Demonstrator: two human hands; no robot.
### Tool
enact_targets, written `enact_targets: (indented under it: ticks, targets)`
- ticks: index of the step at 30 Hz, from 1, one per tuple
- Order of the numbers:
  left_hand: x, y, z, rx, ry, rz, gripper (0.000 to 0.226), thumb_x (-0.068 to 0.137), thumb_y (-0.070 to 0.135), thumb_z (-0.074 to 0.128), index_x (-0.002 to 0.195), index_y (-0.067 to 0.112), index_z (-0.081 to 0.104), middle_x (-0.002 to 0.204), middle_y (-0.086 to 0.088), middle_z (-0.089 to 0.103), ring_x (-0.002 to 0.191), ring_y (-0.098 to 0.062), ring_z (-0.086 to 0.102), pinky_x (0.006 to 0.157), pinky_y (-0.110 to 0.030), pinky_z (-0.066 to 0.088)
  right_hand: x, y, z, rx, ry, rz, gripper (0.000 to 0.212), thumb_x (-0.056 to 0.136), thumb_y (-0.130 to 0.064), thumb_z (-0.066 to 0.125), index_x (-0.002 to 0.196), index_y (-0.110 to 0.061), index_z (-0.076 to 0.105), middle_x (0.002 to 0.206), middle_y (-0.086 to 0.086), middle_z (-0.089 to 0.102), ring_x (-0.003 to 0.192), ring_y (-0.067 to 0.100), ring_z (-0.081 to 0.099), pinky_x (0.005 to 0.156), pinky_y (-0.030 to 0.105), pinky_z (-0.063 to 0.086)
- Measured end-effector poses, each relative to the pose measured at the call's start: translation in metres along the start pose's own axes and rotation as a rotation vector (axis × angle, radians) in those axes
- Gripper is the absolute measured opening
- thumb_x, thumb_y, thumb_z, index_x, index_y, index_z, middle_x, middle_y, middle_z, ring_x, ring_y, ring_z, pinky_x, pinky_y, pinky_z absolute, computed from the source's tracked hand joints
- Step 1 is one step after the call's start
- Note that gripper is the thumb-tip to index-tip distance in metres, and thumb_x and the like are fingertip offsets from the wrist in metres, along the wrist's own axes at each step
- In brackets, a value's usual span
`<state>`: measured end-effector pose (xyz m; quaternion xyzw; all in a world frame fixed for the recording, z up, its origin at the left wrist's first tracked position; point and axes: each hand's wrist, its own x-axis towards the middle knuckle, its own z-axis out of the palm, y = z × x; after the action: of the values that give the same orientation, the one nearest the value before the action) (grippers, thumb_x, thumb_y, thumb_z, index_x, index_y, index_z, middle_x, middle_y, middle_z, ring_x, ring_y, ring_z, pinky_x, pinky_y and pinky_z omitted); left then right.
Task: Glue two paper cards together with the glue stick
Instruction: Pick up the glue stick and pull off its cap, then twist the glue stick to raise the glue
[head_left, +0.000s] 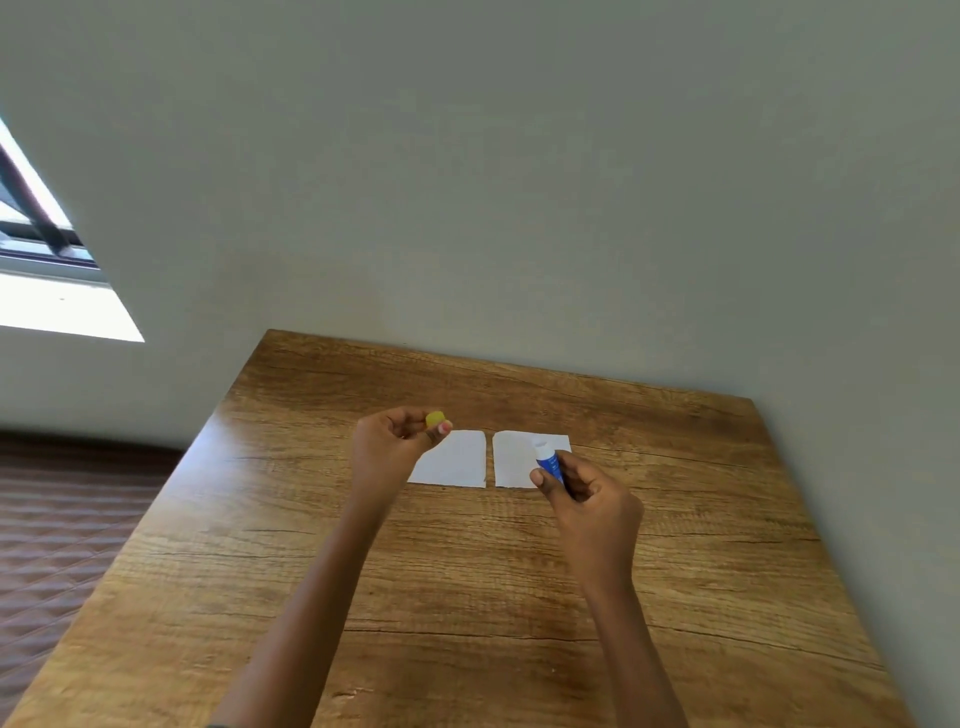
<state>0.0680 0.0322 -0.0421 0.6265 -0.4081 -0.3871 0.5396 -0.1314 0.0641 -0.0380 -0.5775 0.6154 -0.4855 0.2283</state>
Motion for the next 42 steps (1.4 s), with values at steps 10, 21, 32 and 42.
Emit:
enact_targets:
  ticks: [10, 21, 32, 42]
  targets:
    - [0.021, -0.040, -0.047, 0.430, 0.175, 0.011, 0.016, 0.077, 0.015, 0.068, 0.091, 0.023, 0.073, 0.096, 0.003, 0.073, 0.101, -0.017, 0.059, 0.097, -0.044, 0.039, -0.006, 0.004, 0.008, 0.011, -0.068, -0.015, 0.045, 0.071, -0.025, 0.076, 0.112, -0.008, 0.067, 0.097, 0.001, 0.072, 0.080, 0.004, 0.065, 0.066, 0.009, 0.051]
    - [0.021, -0.050, -0.039, 0.668, 0.148, 0.008, 0.024, 0.081, 0.022, 0.066, 0.104, 0.026, 0.069, 0.109, 0.000, 0.067, 0.115, -0.025, 0.043, 0.092, -0.041, 0.021, -0.006, 0.004, 0.005, 0.006, -0.063, 0.000, 0.043, 0.073, -0.023, 0.076, 0.112, -0.008, 0.067, 0.089, -0.012, 0.063, 0.078, -0.005, 0.062, 0.064, 0.003, 0.049]
    - [0.011, -0.006, -0.026, 0.777, 0.263, 0.200, 0.031, 0.074, 0.018, 0.072, 0.104, 0.021, 0.066, 0.102, 0.002, 0.066, 0.102, -0.023, 0.055, 0.094, -0.043, 0.027, -0.003, 0.007, 0.004, 0.102, -0.055, 0.064, 0.035, 0.082, -0.025, 0.067, 0.114, -0.012, 0.065, 0.085, -0.023, 0.062, 0.077, -0.015, 0.061, 0.066, 0.004, 0.048]
    - [-0.045, 0.033, 0.050, 0.167, -0.442, 0.132, 0.025, 0.075, 0.027, 0.075, 0.098, 0.030, 0.066, 0.094, 0.011, 0.071, 0.079, -0.004, 0.068, 0.073, -0.016, 0.053, -0.007, -0.001, 0.002, 0.129, -0.079, -0.015, 0.042, 0.079, -0.062, 0.052, 0.107, -0.034, 0.061, 0.091, -0.017, 0.066, 0.084, -0.006, 0.064, 0.061, 0.005, 0.047]
